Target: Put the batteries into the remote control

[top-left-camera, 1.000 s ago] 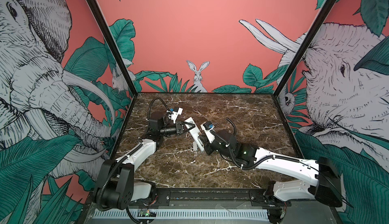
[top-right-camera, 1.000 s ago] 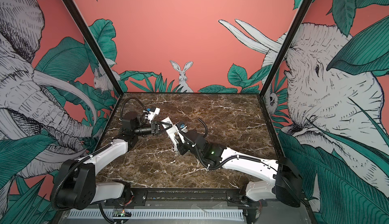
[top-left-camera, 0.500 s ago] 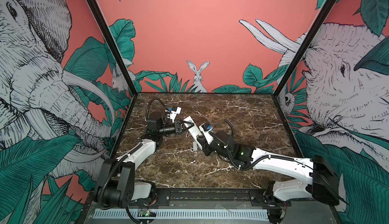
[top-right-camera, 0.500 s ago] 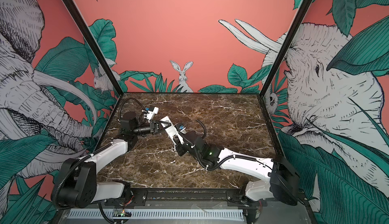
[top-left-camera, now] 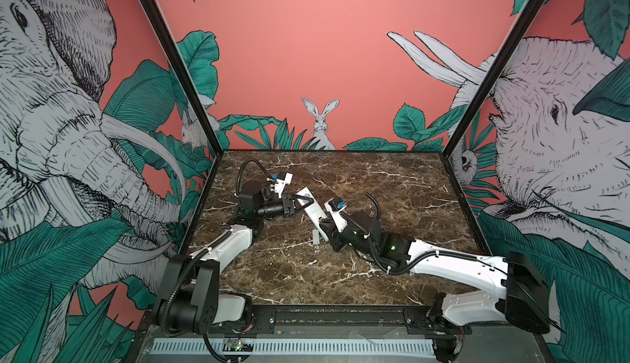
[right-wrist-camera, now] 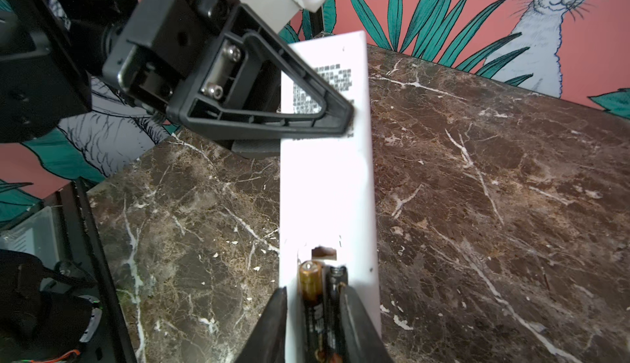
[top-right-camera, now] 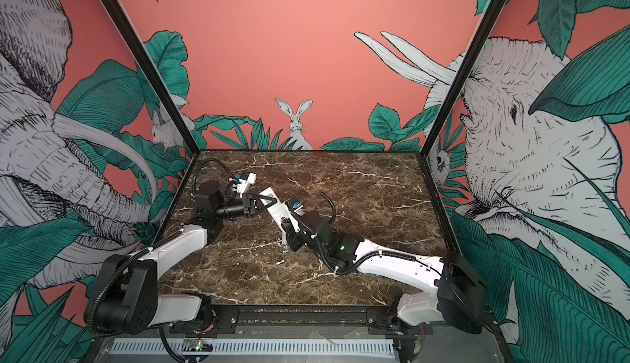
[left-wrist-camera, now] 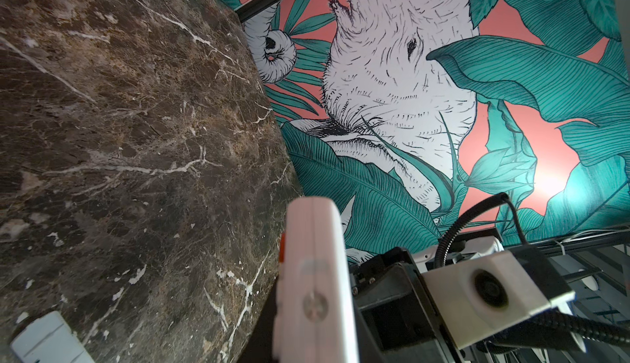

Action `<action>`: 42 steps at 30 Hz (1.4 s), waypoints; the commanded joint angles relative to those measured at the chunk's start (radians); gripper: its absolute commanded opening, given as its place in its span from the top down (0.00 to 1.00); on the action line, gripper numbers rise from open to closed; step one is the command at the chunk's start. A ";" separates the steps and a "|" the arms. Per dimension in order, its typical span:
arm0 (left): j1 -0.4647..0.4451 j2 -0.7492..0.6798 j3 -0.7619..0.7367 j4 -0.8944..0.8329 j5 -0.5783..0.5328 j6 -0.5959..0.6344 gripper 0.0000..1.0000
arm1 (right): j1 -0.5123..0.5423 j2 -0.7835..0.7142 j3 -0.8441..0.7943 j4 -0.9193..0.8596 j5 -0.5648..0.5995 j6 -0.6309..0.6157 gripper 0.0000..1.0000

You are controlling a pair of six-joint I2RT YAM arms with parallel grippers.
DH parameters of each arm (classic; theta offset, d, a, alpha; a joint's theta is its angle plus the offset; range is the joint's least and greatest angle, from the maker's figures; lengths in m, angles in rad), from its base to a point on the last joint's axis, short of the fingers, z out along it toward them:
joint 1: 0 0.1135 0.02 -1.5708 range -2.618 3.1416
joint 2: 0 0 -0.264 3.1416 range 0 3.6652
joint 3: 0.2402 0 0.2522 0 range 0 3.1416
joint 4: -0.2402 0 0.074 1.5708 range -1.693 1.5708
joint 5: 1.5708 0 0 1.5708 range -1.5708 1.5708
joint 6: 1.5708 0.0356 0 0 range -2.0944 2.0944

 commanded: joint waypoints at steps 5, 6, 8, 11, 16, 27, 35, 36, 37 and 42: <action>0.008 -0.004 -0.010 0.059 0.031 -0.022 1.00 | -0.052 -0.137 -0.004 -0.031 -0.061 0.021 0.52; 0.008 -0.003 -0.008 0.059 0.032 -0.021 1.00 | -0.062 -0.147 -0.002 -0.041 -0.076 0.030 0.48; 0.008 -0.001 -0.009 0.061 0.031 -0.020 1.00 | -0.091 -0.159 0.007 -0.074 -0.130 0.056 0.41; 0.007 0.000 -0.007 0.060 0.031 -0.019 1.00 | -0.140 -0.142 0.037 -0.134 -0.215 0.104 0.28; 0.008 -0.006 -0.011 0.063 0.033 -0.017 1.00 | -0.201 -0.083 0.057 -0.138 -0.355 0.181 0.22; 0.006 -0.025 -0.018 0.046 0.034 -0.002 1.00 | -0.286 0.037 0.006 0.143 -0.633 0.418 0.21; 0.006 -0.023 -0.017 0.045 0.028 0.002 1.00 | -0.291 0.118 -0.020 0.236 -0.692 0.491 0.27; 0.007 -0.022 -0.017 0.045 0.028 0.002 1.00 | -0.292 0.124 -0.029 0.257 -0.692 0.502 0.28; 0.007 -0.024 -0.017 0.045 0.028 0.001 1.00 | -0.291 0.128 -0.042 0.283 -0.694 0.513 0.30; 0.006 -0.027 -0.017 0.036 0.028 0.006 1.00 | -0.292 0.146 -0.073 0.355 -0.695 0.542 0.36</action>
